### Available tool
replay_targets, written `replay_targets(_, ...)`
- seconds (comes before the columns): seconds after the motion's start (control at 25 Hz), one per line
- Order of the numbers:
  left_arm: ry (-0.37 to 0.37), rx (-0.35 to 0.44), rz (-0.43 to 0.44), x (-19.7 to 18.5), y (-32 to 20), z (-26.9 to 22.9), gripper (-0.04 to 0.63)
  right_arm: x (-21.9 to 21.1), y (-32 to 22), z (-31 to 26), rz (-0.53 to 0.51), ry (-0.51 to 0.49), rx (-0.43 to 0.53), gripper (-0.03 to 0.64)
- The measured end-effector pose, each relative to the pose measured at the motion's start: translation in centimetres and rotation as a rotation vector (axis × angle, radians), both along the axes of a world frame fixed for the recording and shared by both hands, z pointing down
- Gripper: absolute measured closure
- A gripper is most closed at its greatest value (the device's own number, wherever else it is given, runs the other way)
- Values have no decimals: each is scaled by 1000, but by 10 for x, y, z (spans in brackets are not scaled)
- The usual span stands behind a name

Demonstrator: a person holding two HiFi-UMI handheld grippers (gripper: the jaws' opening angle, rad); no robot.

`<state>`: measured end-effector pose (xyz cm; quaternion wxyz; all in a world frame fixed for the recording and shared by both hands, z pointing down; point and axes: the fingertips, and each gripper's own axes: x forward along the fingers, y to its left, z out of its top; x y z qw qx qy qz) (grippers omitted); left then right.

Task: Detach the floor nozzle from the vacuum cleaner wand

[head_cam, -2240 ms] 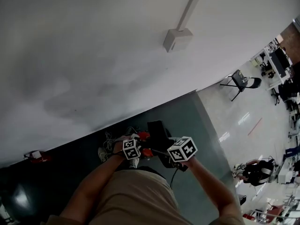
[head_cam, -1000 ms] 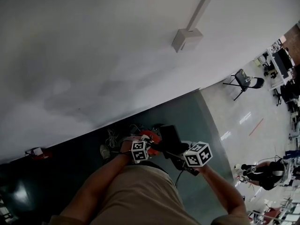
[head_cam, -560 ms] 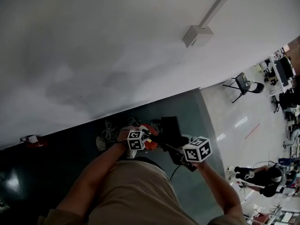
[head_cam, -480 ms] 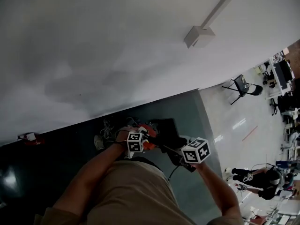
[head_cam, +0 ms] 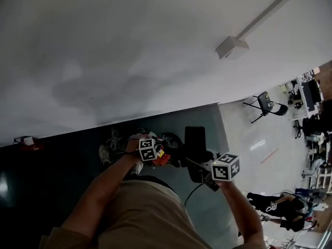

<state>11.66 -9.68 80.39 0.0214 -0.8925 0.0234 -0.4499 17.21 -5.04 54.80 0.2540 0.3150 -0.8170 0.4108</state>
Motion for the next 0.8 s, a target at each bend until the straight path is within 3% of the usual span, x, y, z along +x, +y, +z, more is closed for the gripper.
replay_targets(0.04,-18,0,-52,-14,-20,5,440,-11,-3,-25,-22,-15,56,390)
replay_targets(0.12,-34,-6,-14,-36,-35,1,440,-9,-15,-61,-33,0,128,390)
replay_targets(0.16,-33,-14,8,-42,-35,-3,440,5,-24,-70,-6,19,136,390)
replay_targets(0.24,-10,-39,-47,-52,-42,-3,440,36,-40,-81,89,11,132,390)
replay_targets(0.4,68,-81,-306,-78,-78,4,440,48,-45,-88,237,-146,144,390)
replay_targets(0.56,148,-227,-563,-98,-104,9,431,38,-41,-67,303,-204,127,390)
replay_targets(0.64,192,-310,-738,-112,-123,9,414,28,-40,-60,320,-250,121,390)
replay_targets(0.8,379,-454,-1115,-146,-167,1,374,13,-32,-43,324,-288,104,390)
